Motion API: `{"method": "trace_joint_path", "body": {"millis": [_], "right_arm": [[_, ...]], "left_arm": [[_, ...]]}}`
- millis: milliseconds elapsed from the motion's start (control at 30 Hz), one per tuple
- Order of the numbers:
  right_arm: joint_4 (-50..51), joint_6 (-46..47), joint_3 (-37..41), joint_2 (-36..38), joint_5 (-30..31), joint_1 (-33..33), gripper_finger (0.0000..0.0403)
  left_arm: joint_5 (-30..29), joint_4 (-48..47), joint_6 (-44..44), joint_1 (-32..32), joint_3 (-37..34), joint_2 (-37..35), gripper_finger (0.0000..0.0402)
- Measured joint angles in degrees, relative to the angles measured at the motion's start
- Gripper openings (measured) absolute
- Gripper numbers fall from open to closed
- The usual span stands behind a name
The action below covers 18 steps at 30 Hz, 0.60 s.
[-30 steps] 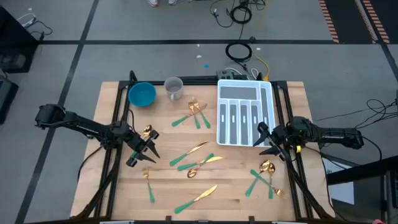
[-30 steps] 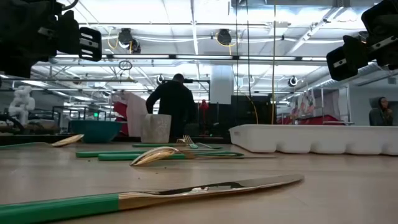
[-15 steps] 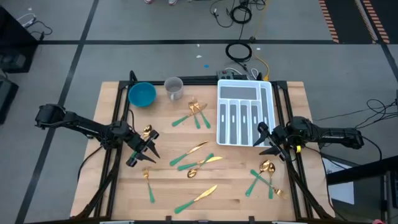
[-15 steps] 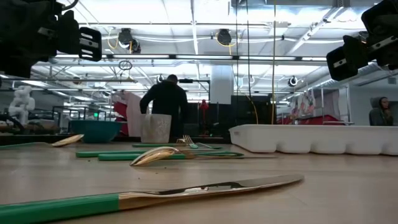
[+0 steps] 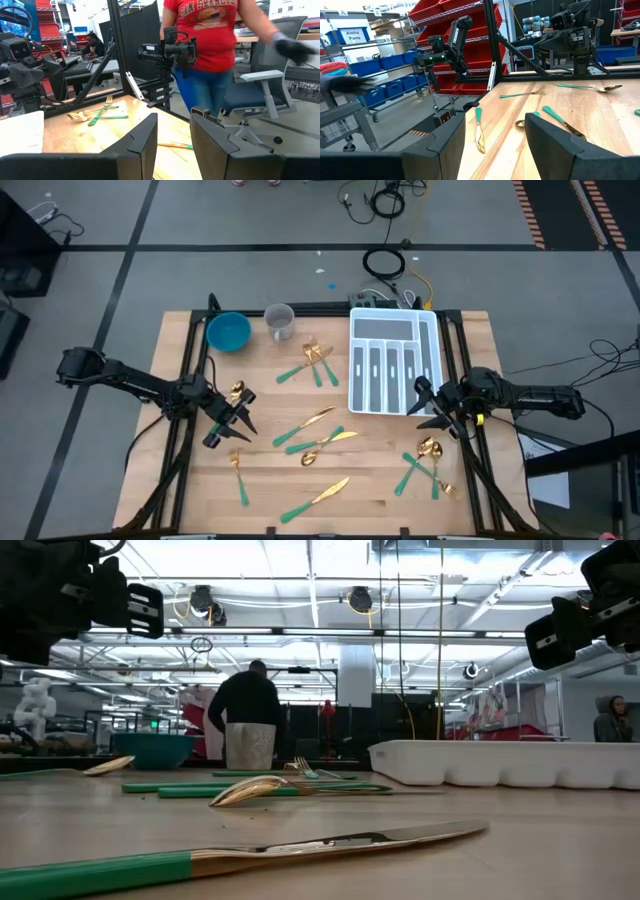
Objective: Sort silverware
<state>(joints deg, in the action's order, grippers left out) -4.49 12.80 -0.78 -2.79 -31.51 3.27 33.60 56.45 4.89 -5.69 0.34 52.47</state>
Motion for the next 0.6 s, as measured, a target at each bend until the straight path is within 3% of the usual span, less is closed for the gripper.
{"method": "trace_joint_path", "body": {"millis": [200,400,533,600], "right_arm": [[-0.7,0.0,0.1,0.0,0.2,0.0,0.0196],[-1.3,4.6,0.1,0.0,7.8,0.0,0.0196],[-4.7,9.6,0.1,0.0,11.3,0.0,0.0196],[-8.2,13.1,0.1,0.0,13.7,0.0,0.0196]], "left_arm": [[0.0,0.0,0.0,0.0,0.0,0.0,0.0123],[0.3,-0.1,0.3,0.0,0.0,0.0,0.0123],[12.6,-6.0,11.2,1.4,0.0,0.0,0.0123],[15.9,-8.7,12.1,1.5,0.0,0.0,0.0123]]}}
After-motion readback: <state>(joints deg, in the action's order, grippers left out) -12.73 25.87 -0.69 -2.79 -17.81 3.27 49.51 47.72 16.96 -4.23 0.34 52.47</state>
